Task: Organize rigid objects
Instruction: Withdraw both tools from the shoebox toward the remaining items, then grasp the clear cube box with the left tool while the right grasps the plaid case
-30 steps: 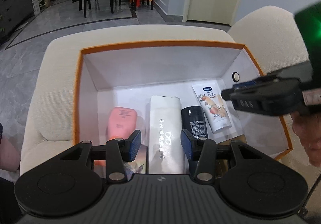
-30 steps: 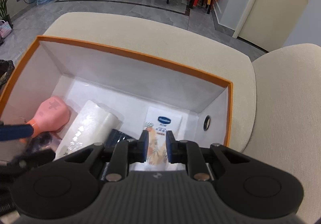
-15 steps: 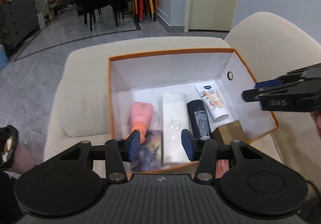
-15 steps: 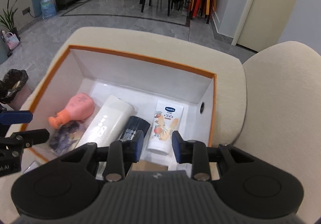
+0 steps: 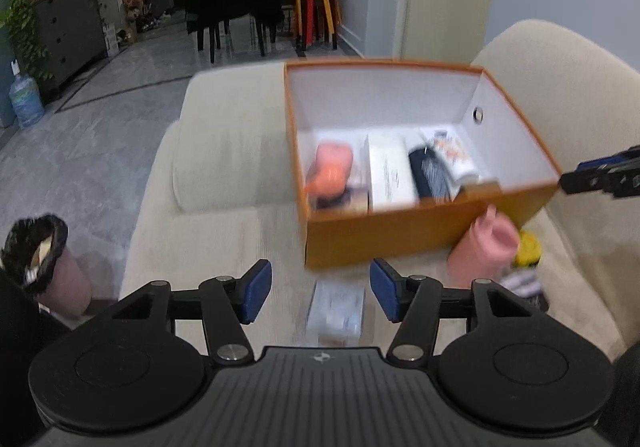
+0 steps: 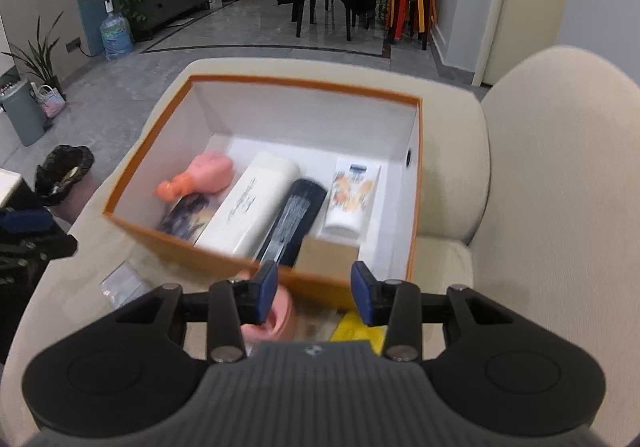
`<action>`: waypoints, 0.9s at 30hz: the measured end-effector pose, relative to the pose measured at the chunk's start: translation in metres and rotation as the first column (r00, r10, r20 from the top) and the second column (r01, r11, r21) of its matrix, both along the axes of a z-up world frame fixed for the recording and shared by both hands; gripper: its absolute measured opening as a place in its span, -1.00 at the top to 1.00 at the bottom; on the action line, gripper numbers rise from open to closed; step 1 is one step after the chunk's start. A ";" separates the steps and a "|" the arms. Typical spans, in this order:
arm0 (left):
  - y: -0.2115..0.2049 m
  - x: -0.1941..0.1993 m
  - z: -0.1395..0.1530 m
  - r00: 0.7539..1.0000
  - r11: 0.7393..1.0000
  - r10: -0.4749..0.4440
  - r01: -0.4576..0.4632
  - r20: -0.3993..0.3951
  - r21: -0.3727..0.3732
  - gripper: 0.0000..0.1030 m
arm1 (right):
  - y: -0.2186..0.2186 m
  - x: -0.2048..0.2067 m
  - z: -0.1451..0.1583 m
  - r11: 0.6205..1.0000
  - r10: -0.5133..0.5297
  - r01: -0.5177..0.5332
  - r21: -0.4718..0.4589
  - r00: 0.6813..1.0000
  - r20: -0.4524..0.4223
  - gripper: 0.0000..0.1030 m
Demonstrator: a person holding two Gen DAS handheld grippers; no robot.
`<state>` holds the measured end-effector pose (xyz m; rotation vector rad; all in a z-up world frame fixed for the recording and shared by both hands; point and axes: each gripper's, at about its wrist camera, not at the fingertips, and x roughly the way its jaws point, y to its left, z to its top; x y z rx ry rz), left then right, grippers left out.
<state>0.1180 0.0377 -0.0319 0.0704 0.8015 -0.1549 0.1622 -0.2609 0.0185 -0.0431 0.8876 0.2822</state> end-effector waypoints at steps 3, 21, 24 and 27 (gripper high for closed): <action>0.004 -0.006 -0.019 1.000 1.000 0.002 -0.003 -0.028 -0.012 -0.28 | -0.002 -0.017 -0.011 1.000 0.010 -0.010 -0.007 1.000 0.004 0.16; -0.003 -0.011 -0.061 0.999 0.999 -0.048 0.048 -0.023 -0.003 -0.42 | 0.018 -0.048 -0.086 0.897 0.411 -0.421 -0.134 0.907 -0.097 -0.10; -0.005 -0.006 -0.066 0.998 0.998 -0.055 0.055 -0.031 0.003 -0.42 | 0.022 -0.042 -0.094 0.863 0.474 -0.488 -0.128 0.872 -0.127 -0.15; -0.007 0.000 -0.071 0.997 0.998 -0.057 0.058 -0.045 0.012 -0.42 | 0.027 -0.036 -0.103 0.813 0.554 -0.569 -0.123 0.821 -0.135 -0.30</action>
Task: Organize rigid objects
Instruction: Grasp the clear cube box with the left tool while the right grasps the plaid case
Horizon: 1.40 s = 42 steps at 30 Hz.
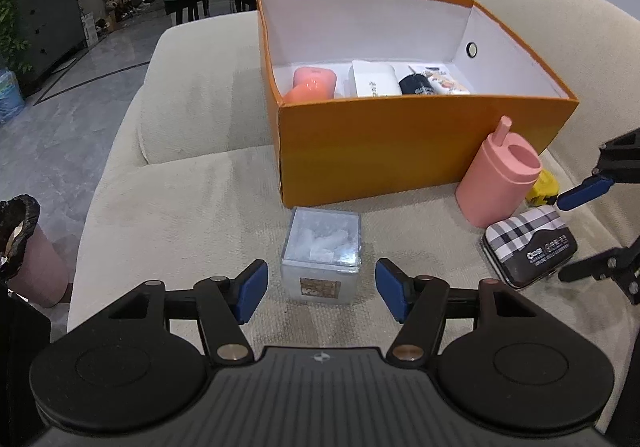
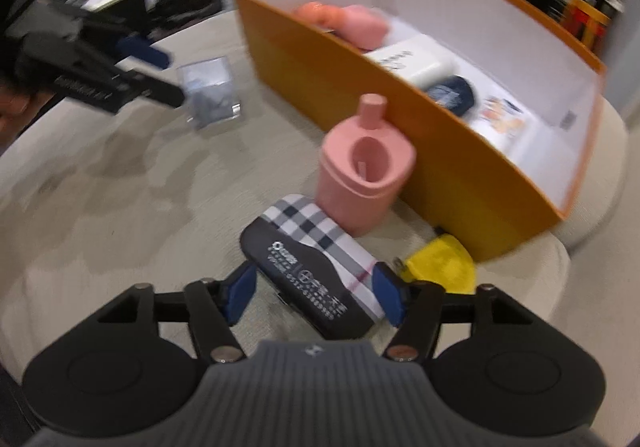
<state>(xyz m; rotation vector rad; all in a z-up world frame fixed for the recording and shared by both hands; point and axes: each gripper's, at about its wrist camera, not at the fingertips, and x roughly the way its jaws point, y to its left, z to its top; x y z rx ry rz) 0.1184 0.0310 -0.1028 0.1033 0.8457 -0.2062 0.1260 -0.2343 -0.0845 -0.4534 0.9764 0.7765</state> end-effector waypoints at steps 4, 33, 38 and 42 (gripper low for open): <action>-0.002 0.007 -0.008 1.000 1.000 -0.004 0.004 -0.018 0.007 -0.42 | 0.008 0.007 -0.010 0.989 0.139 -0.138 -0.055 0.990 0.014 -0.36; -0.020 0.041 -0.033 0.998 0.999 -0.026 0.028 -0.065 0.035 -0.21 | 0.025 0.042 -0.036 0.938 0.314 -0.328 -0.109 0.941 -0.130 -0.56; -0.017 0.033 -0.031 0.997 0.999 -0.022 0.024 -0.068 0.034 -0.03 | 0.023 0.042 -0.036 0.964 0.220 -0.240 -0.112 0.961 -0.166 -0.48; -0.017 0.015 -0.031 0.997 0.998 -0.040 0.044 -0.070 0.051 -0.03 | 0.025 0.038 -0.035 0.983 0.090 -0.117 -0.138 0.978 -0.188 -0.44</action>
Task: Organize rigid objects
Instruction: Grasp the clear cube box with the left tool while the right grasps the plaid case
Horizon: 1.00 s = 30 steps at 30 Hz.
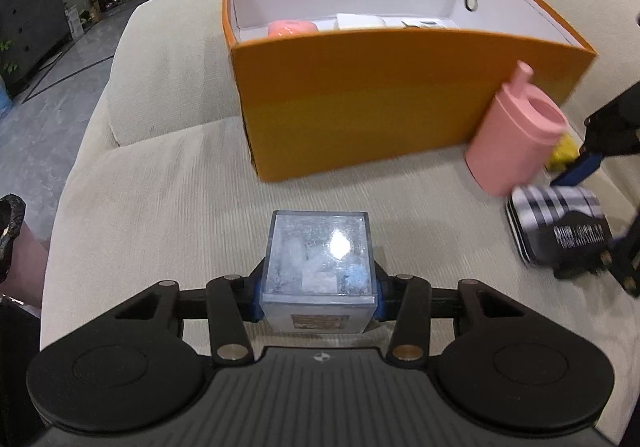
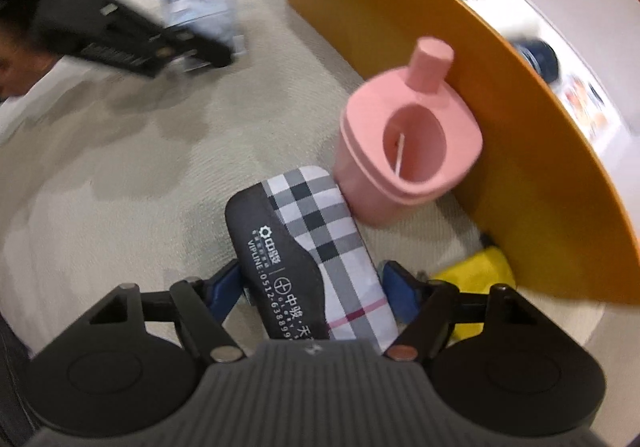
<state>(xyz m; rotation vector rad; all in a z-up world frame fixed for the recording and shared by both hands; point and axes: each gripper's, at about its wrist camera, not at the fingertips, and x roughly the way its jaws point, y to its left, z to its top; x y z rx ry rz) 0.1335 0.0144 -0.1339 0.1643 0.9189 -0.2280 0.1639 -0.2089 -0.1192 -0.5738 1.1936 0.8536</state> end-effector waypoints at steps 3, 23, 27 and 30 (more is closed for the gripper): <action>-0.001 -0.014 0.000 1.000 1.000 -0.015 0.015 0.001 0.015 -0.03 | 0.000 -0.002 0.000 0.980 -0.196 0.195 -0.030 0.980 -0.023 -0.44; -0.002 -0.038 -0.003 0.999 0.999 -0.013 0.011 0.046 0.038 -0.13 | -0.016 -0.041 0.004 0.937 -0.339 0.332 0.105 0.940 0.050 -0.62; -0.001 -0.040 -0.005 0.998 1.000 -0.014 0.013 0.062 0.028 -0.06 | -0.007 -0.037 0.002 0.934 -0.351 0.344 0.099 0.934 0.066 -0.53; -0.001 -0.040 -0.003 0.998 1.000 0.003 -0.004 0.057 0.018 -0.03 | -0.002 -0.038 0.007 0.932 -0.358 0.351 0.094 0.931 0.072 -0.33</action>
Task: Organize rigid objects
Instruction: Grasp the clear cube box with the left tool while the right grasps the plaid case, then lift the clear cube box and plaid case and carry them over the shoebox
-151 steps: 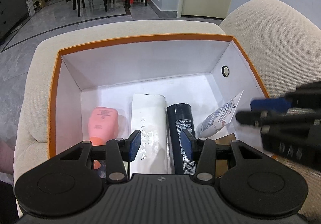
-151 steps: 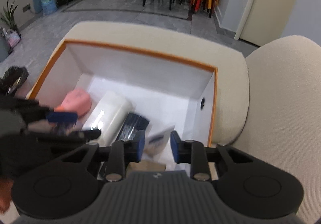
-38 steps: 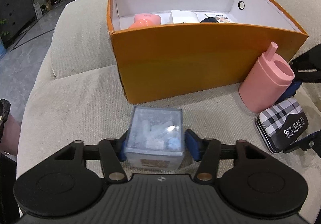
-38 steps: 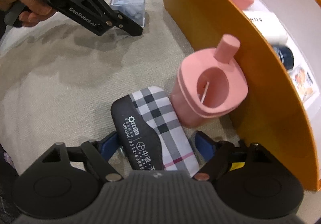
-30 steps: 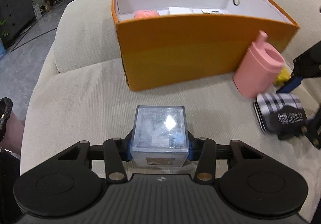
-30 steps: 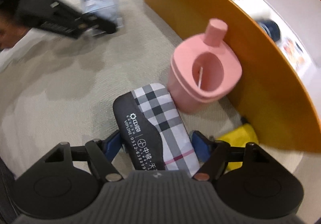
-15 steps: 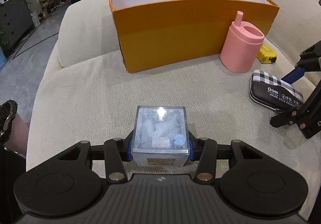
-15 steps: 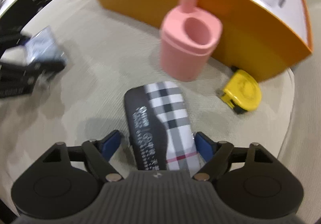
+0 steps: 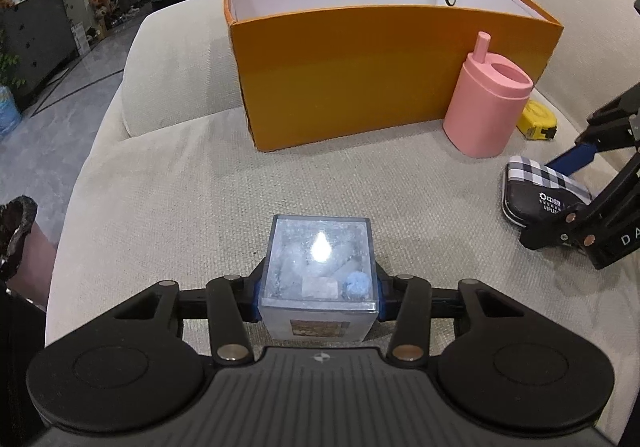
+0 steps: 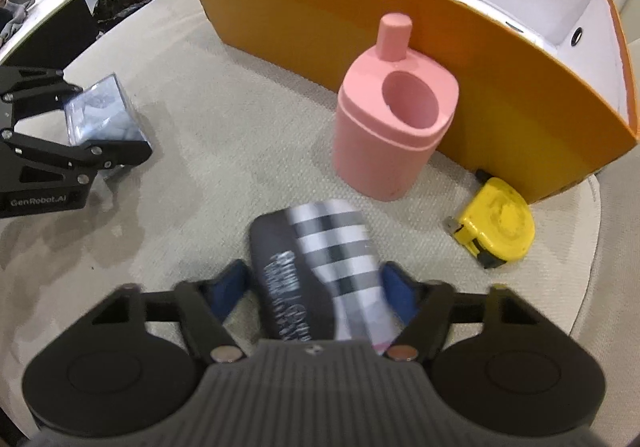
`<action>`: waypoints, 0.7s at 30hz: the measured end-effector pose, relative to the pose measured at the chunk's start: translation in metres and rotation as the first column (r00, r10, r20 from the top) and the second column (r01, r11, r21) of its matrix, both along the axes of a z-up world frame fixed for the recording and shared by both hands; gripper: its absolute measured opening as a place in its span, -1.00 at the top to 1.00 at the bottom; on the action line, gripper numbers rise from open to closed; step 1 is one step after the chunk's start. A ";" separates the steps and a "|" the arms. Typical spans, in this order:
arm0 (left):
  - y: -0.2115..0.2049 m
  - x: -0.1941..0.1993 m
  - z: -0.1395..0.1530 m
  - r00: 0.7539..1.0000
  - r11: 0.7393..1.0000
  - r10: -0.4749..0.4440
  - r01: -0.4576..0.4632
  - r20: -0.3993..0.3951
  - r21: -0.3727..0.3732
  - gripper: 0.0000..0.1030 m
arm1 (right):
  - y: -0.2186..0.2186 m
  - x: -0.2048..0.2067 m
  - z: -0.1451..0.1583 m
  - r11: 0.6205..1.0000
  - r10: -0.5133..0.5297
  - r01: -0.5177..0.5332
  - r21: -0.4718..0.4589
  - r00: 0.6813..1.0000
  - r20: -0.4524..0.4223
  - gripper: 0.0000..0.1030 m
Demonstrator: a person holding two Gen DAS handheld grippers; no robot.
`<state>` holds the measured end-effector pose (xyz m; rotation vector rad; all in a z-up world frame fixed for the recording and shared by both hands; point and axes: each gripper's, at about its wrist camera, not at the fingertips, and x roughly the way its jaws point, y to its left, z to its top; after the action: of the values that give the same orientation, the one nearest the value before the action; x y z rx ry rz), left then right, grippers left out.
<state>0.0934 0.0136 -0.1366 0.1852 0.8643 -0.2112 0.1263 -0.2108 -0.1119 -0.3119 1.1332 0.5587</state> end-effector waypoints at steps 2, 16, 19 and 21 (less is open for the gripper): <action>-0.001 -0.001 0.001 1.000 1.000 0.003 -0.003 -0.005 0.002 -0.03 | 0.002 0.000 -0.001 1.000 -0.005 0.005 -0.007 1.000 -0.004 -0.31; -0.004 -0.017 0.040 0.997 0.998 -0.054 0.053 0.048 0.022 -0.03 | -0.008 -0.009 0.030 0.996 -0.074 0.074 0.047 0.997 0.011 -0.26; -0.004 -0.018 0.054 0.996 0.998 -0.058 0.057 0.072 0.026 -0.03 | -0.011 -0.013 0.044 0.995 -0.079 0.077 0.063 0.996 0.030 -0.24; -0.004 -0.018 0.063 0.994 0.998 -0.058 0.055 0.088 0.030 -0.03 | -0.011 -0.016 0.054 0.995 -0.081 0.077 0.070 0.996 0.044 -0.22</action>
<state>0.0752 0.0091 -0.0737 0.2433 0.7740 -0.2423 0.1101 -0.2220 -0.0575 -0.2188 1.0743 0.5168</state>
